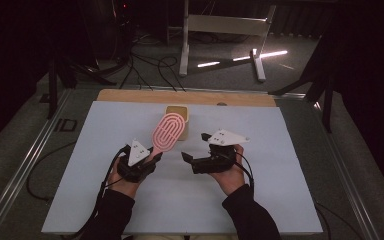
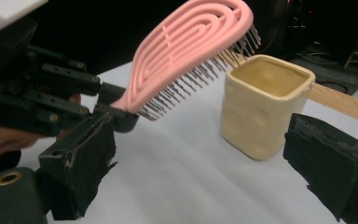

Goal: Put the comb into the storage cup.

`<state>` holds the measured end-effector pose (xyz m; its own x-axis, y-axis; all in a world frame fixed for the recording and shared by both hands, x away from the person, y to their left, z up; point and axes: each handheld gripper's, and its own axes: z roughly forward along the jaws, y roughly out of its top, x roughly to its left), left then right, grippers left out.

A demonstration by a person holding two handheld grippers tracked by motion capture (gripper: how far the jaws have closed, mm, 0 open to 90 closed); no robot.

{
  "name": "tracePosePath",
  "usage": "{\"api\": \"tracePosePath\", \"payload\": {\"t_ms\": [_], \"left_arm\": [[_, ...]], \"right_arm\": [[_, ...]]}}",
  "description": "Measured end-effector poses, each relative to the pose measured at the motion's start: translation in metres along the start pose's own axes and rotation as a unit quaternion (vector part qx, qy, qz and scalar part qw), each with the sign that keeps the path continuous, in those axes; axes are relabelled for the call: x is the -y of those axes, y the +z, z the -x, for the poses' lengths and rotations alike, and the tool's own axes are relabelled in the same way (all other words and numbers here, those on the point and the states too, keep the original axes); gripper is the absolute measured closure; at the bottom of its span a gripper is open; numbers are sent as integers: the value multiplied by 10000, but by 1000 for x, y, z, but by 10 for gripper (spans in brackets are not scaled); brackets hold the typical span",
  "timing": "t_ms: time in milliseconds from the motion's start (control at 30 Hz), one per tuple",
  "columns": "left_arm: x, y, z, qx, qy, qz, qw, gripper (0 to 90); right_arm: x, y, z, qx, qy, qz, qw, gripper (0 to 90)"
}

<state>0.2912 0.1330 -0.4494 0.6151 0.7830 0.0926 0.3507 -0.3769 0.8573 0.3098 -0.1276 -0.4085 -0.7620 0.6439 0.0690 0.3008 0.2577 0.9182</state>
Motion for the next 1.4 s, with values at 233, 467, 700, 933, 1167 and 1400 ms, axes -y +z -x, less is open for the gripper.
{"api": "tracePosePath", "payload": {"t_ms": [233, 467, 700, 933, 1167, 1400], "left_arm": [[-1, 0, 2, 21, 39, 18, 10000, 698], [-2, -1, 5, 43, 37, 88, 9999, 698], [-4, -2, 10, 88, 102, 167, 9998, 699], [-5, -5, 11, 171, 170, 294, 9993, 699], [-5, -6, 14, 247, 242, 424, 9985, 699], [-5, -6, 16, 299, 236, 505, 9980, 699]], "right_arm": [[-7, 5, -2, -56, -5, 38, 10000, 89], [-13, 11, -5, -101, 32, 48, 9999, 96], [-16, 21, -3, -266, 350, 102, 9990, 128], [-18, 32, -1, -297, 457, 69, 9985, 171], [-23, 38, -2, -301, 547, 108, 9980, 285], [-23, 42, -1, -353, 730, 154, 9966, 349]]}}
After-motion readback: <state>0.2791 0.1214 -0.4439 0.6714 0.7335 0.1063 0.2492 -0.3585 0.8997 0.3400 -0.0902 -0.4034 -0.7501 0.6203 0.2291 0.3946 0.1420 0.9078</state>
